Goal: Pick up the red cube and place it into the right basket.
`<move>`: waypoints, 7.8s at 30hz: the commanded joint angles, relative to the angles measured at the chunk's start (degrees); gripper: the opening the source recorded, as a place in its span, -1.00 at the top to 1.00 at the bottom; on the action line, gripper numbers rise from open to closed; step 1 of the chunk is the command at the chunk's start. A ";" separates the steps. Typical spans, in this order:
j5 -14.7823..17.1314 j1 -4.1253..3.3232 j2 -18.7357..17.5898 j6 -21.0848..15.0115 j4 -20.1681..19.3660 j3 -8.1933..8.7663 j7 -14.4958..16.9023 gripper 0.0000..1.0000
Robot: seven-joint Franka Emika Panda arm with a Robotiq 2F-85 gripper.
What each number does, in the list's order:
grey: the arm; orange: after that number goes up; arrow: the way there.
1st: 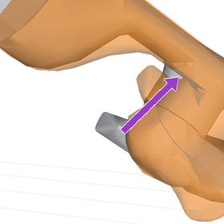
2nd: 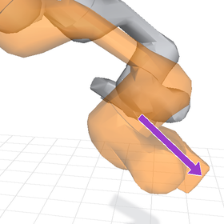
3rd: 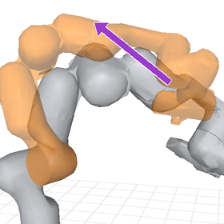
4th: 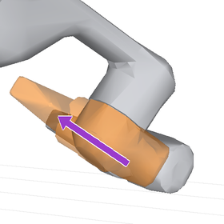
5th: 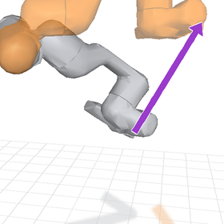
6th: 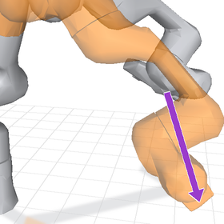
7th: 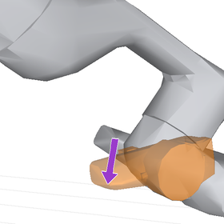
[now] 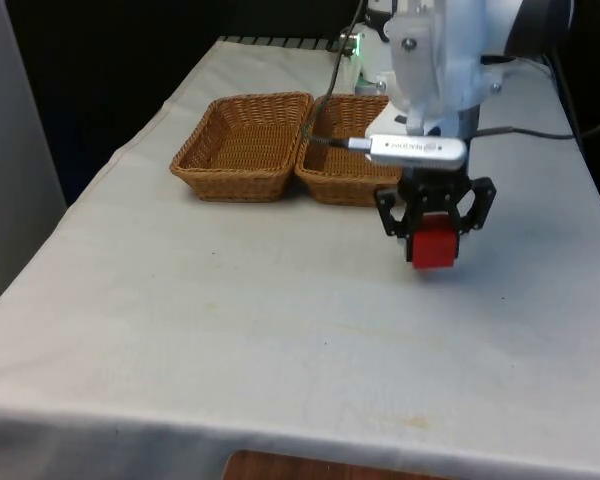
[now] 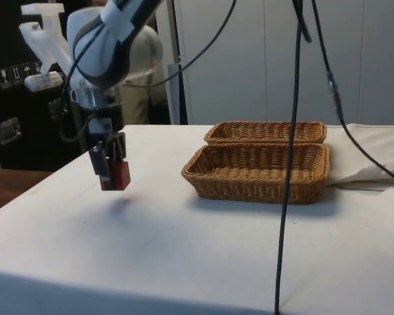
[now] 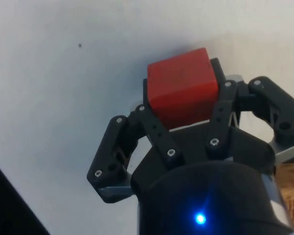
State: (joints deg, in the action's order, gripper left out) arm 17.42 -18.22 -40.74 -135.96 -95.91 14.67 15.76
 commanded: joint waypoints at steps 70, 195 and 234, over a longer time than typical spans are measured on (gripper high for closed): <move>-8.31 0.17 46.64 5.04 -38.62 2.69 1.09 0.95; -9.17 1.72 35.41 -17.02 -52.83 31.63 21.77 0.95; -0.57 1.72 30.71 -17.70 -52.14 31.51 26.47 0.95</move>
State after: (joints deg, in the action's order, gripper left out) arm 16.67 -16.67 -10.26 -153.90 -148.05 46.24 41.94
